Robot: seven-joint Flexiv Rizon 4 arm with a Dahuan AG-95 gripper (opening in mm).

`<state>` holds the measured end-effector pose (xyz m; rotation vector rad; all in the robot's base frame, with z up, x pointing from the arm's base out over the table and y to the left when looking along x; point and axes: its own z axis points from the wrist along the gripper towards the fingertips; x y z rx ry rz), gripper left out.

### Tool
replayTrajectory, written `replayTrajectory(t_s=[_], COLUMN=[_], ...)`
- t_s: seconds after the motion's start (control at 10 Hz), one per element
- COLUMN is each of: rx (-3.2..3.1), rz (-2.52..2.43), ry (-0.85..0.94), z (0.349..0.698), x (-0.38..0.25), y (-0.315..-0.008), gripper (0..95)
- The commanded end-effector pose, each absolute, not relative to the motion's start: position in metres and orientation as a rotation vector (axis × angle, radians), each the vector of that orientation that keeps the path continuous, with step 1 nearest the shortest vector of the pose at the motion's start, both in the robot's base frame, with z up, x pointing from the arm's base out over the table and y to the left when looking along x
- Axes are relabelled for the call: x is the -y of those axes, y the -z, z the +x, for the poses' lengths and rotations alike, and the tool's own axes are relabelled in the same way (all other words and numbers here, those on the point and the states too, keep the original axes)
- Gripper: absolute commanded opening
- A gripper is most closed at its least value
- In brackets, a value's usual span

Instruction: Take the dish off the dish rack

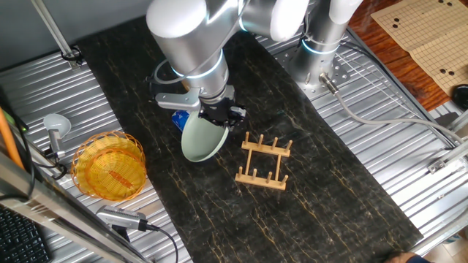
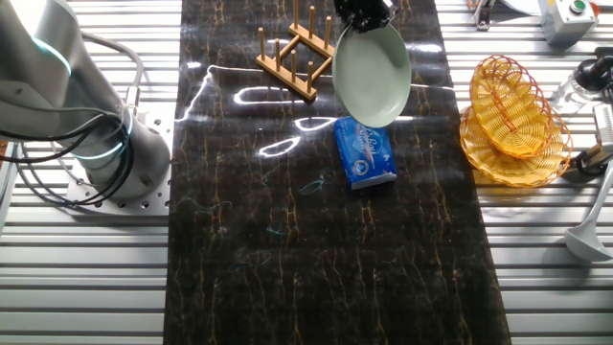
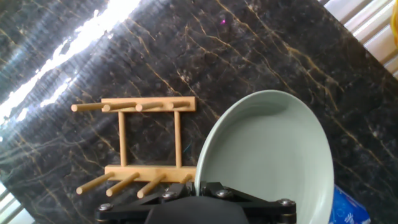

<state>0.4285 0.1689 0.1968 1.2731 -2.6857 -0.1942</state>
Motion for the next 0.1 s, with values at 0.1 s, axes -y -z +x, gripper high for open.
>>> replayTrajectory(t_s=[0.1], rx=[2.683], rz=[1.274], ry=[0.197], z=[0.4304], x=[-0.1696], y=[-0.1967], gripper=[0.0])
